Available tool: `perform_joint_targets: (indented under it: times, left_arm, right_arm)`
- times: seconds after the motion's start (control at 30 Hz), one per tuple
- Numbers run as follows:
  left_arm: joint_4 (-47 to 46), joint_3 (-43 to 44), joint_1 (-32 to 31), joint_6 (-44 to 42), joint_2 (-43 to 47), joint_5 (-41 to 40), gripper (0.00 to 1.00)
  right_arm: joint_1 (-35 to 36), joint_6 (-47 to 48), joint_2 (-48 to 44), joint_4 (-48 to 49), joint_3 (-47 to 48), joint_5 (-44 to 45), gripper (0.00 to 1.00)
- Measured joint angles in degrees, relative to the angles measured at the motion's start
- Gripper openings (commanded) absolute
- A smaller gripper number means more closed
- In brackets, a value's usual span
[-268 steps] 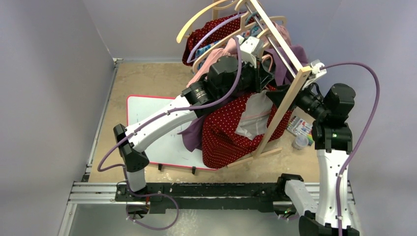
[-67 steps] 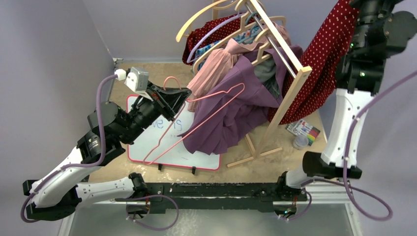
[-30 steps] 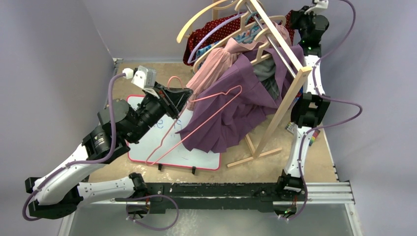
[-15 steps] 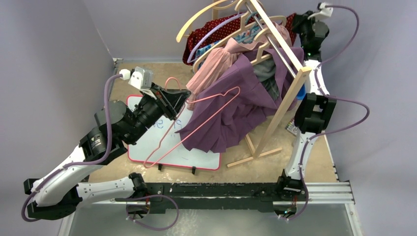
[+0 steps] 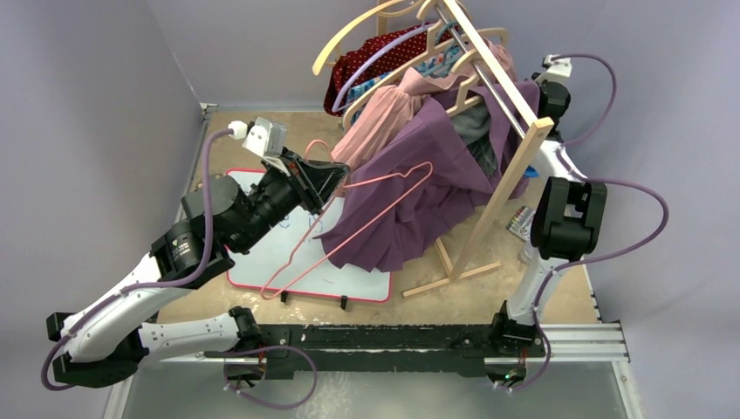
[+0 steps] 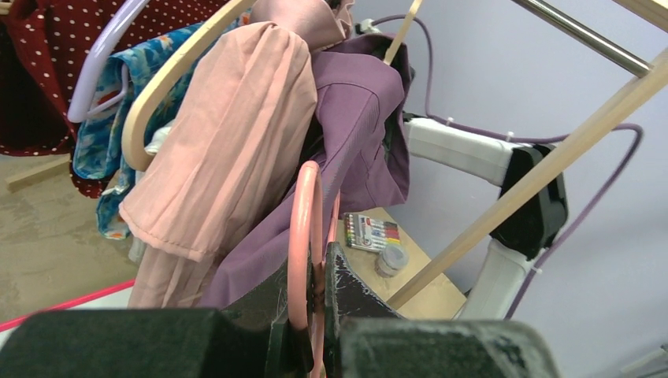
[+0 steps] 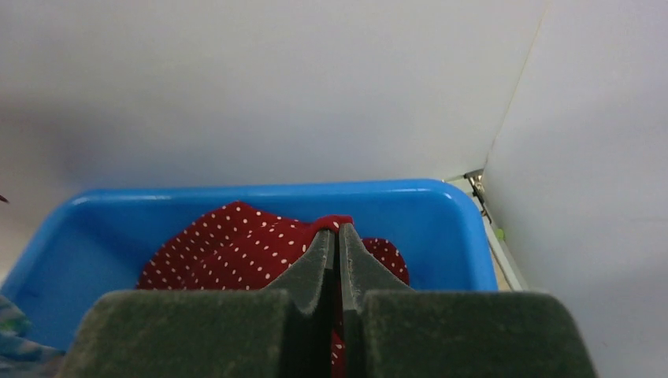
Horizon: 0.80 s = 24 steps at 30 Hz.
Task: Remove the skirt from the hanger
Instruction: Place the skirt in the bin.
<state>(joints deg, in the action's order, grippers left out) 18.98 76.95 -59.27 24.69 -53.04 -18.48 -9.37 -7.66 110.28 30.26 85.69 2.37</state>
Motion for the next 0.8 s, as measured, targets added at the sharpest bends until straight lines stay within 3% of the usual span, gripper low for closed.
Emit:
perform_joint_targets:
  times: [0.53,0.57,0.7,0.8]
  left_arm:
    - [2.34,-0.96,0.0,0.48,0.92,1.86,0.0]
    - [2.51,-1.01,0.0,0.79,0.98,1.88,0.0]
    - [3.1,-1.86,0.0,1.6,2.05,1.77,0.0]
    - [3.39,-1.88,0.0,2.08,3.04,1.68,0.0]
  right_arm:
    - [-0.55,-0.87,20.87,-12.39,11.98,-3.65,0.03]
    - [-0.57,-0.87,21.27,-13.07,12.13,-3.93,0.06]
    - [-0.68,-1.11,21.33,-17.03,13.03,-4.68,0.47]
    - [-0.72,-1.2,19.43,-19.98,13.2,-4.55,0.67]
